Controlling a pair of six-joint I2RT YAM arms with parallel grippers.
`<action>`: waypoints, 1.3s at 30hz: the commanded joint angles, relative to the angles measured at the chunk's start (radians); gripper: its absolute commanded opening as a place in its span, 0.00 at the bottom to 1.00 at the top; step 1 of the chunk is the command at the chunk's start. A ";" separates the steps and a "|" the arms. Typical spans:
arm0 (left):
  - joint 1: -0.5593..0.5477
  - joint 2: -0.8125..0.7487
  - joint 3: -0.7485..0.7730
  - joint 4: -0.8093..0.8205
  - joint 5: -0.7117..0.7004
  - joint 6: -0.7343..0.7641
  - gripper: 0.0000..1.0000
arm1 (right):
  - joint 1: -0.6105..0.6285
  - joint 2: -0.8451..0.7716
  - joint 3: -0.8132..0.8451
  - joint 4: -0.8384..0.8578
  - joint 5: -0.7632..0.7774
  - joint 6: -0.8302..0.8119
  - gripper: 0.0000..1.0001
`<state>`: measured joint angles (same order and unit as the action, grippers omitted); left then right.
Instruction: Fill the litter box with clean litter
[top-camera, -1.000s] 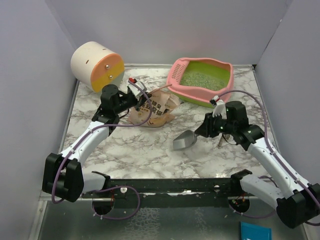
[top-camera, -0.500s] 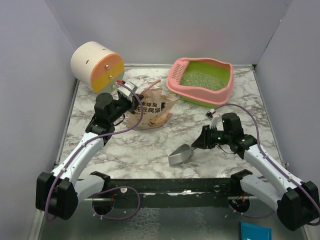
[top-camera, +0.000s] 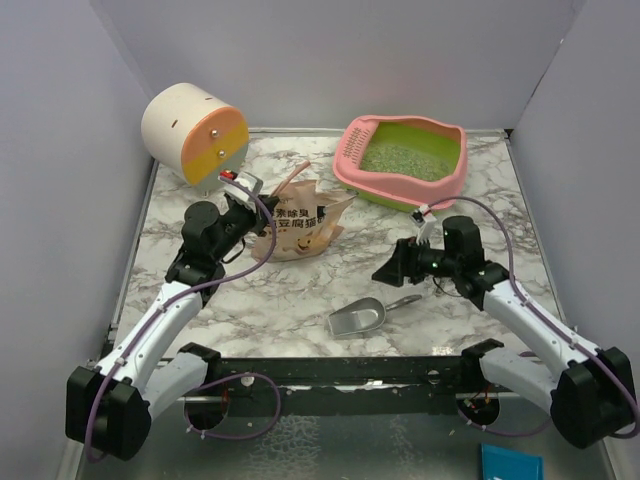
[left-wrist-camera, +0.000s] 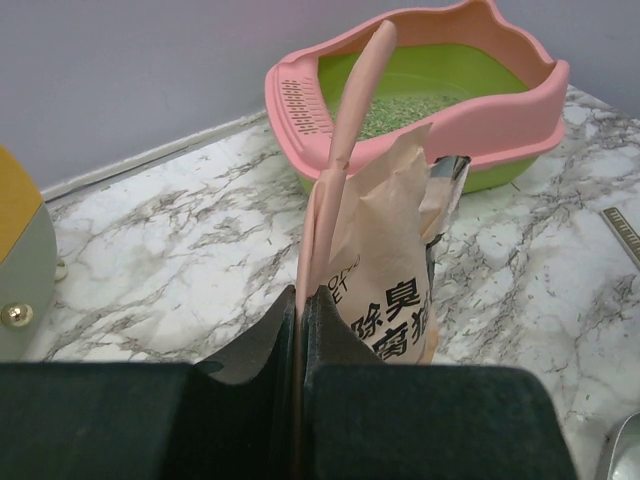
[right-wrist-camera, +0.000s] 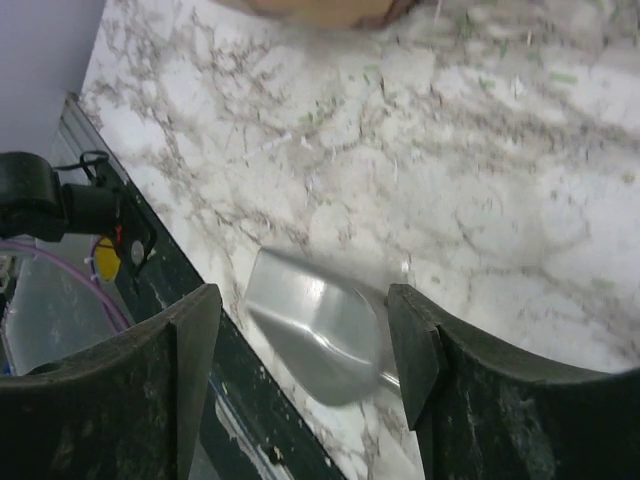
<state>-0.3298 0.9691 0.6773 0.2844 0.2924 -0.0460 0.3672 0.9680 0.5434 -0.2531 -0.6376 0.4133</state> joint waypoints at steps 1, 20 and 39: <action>0.002 -0.072 -0.016 0.108 -0.088 -0.042 0.00 | 0.002 0.152 0.097 0.283 -0.054 -0.021 0.68; 0.002 -0.099 -0.037 0.108 -0.092 -0.024 0.00 | -0.092 0.908 0.552 1.019 -0.463 -0.113 0.60; 0.004 -0.040 0.009 0.082 -0.069 0.028 0.00 | -0.099 1.114 0.634 1.710 -0.776 0.438 0.50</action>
<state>-0.3294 0.9207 0.6327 0.3042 0.2302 -0.0349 0.2626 2.0632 1.1461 1.3529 -1.3407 0.7868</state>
